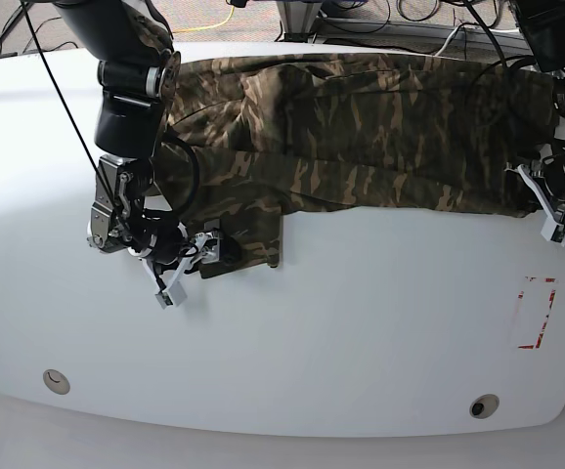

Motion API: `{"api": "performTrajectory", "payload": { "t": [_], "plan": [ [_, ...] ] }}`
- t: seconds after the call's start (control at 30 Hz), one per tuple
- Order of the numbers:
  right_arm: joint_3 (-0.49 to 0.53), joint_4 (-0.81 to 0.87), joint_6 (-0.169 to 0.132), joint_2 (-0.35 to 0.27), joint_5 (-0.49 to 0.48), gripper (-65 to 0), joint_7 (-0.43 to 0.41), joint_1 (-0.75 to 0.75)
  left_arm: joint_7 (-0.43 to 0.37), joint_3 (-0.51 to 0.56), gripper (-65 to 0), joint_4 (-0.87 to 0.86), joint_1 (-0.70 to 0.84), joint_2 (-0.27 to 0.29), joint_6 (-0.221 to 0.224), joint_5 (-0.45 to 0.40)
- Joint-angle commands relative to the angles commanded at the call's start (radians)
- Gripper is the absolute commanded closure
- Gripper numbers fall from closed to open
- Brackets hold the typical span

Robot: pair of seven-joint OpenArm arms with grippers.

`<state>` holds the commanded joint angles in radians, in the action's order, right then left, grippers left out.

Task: Layout the t-shirt on the table in an organized manner, then fold the t-shirt properly
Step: 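Lift the sleeve edge with the right gripper and fold it toward the left gripper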

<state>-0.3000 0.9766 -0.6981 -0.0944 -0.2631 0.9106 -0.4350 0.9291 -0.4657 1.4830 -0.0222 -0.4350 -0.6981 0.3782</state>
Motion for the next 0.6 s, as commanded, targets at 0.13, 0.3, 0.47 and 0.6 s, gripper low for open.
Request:
{"api": "performTrajectory", "payload": {
  "t": [0.13,0.3,0.47,0.6],
  "plan": [
    [0.0,0.0,0.0,0.0,0.0,-30.9,0.0,0.0,-0.002,0.0,-0.8,0.0,-0.006,0.0,0.0,-0.032],
    [0.002,0.0,0.0,0.0,0.0,-2.9,0.0,-0.005,-0.002,0.0,-1.0,0.0,-0.026,0.0,0.0,-0.057],
    [0.002,0.002,0.0,0.0,0.0,-1.1,0.008,-0.017,-0.002,0.0,-1.0,0.0,-0.034,0.002,0.0,-0.063],
    [0.002,0.011,0.0,-0.005,-0.006,0.0,0.064,-0.032,-0.002,0.002,-1.0,0.0,-0.043,0.003,0.0,-0.063]
  ]
}}
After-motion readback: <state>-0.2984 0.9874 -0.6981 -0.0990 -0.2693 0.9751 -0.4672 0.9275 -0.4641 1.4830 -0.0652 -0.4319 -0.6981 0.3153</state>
